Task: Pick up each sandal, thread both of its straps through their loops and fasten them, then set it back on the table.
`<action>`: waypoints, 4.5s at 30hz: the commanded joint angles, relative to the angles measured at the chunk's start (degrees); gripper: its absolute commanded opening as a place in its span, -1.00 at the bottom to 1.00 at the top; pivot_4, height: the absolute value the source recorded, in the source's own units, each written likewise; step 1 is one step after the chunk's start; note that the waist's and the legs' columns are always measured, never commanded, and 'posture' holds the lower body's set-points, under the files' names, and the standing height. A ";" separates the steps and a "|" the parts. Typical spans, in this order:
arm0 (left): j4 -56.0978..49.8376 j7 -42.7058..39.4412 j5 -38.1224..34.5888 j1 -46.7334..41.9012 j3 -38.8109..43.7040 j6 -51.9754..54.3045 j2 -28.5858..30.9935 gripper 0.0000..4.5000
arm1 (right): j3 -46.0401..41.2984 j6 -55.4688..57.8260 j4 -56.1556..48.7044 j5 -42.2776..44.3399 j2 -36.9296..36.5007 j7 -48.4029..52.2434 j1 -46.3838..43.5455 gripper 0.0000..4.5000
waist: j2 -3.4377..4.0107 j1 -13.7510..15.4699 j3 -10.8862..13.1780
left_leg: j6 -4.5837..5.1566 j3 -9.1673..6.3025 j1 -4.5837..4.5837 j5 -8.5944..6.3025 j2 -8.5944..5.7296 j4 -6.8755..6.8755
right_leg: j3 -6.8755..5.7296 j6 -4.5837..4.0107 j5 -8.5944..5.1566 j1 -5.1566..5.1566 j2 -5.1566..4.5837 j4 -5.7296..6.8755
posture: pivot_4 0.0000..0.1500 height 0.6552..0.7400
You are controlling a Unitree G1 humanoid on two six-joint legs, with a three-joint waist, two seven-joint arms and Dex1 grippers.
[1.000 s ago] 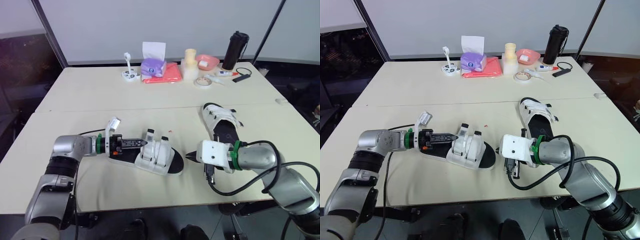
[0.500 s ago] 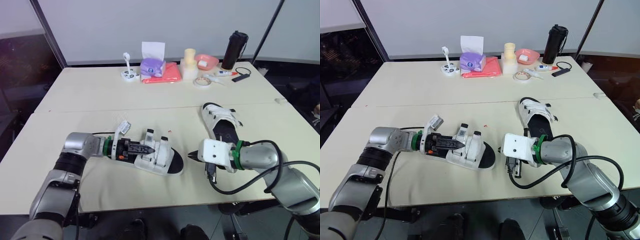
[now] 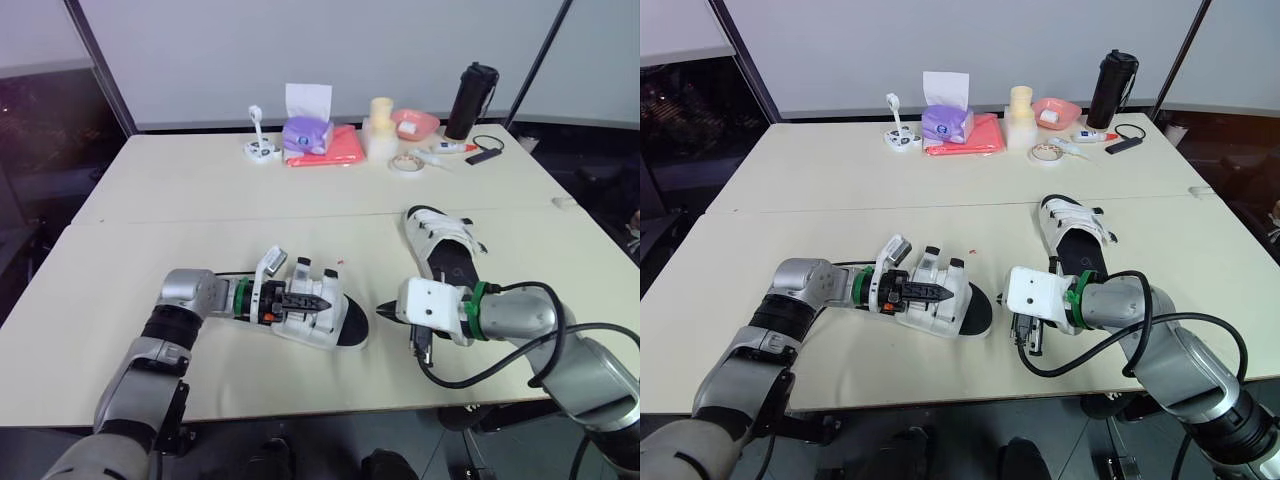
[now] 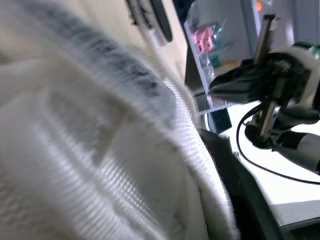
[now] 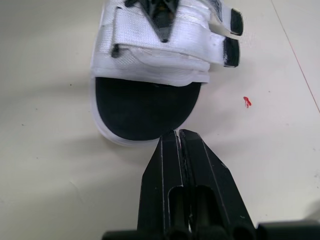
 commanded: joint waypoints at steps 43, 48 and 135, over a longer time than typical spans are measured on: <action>37.81 68.33 -4.87 -24.71 42.68 -86.80 -35.67 -0.97 | 2.76 -1.24 -0.32 -0.88 -0.37 0.05 -0.28 -1.00 | -0.76 -0.16 0.61 | -0.01 0.26 -0.35 0.02 -0.25 0.41 | 0.06 0.31 0.15 -0.32 -0.22 0.18 | 1.00 0.87; 38.36 68.17 -4.38 -23.76 42.20 -87.72 -36.38 0.02 | 2.60 -0.74 -1.07 -0.51 -1.03 1.26 -0.27 -1.00 | -0.75 -0.17 0.60 | 0.01 0.26 -0.36 0.01 -0.25 0.51 | 0.06 0.33 0.16 -0.29 -0.22 0.21 | 1.00 0.87; -31.60 3.77 0.52 9.07 2.21 -32.76 20.93 0.99 | -0.01 -10.97 14.09 0.28 2.40 3.88 -9.16 -1.00 | -0.37 -1.62 0.69 | 0.07 0.24 -0.35 -0.03 -0.12 0.60 | 0.23 0.24 0.21 -0.35 -0.14 0.39 | 1.00 0.87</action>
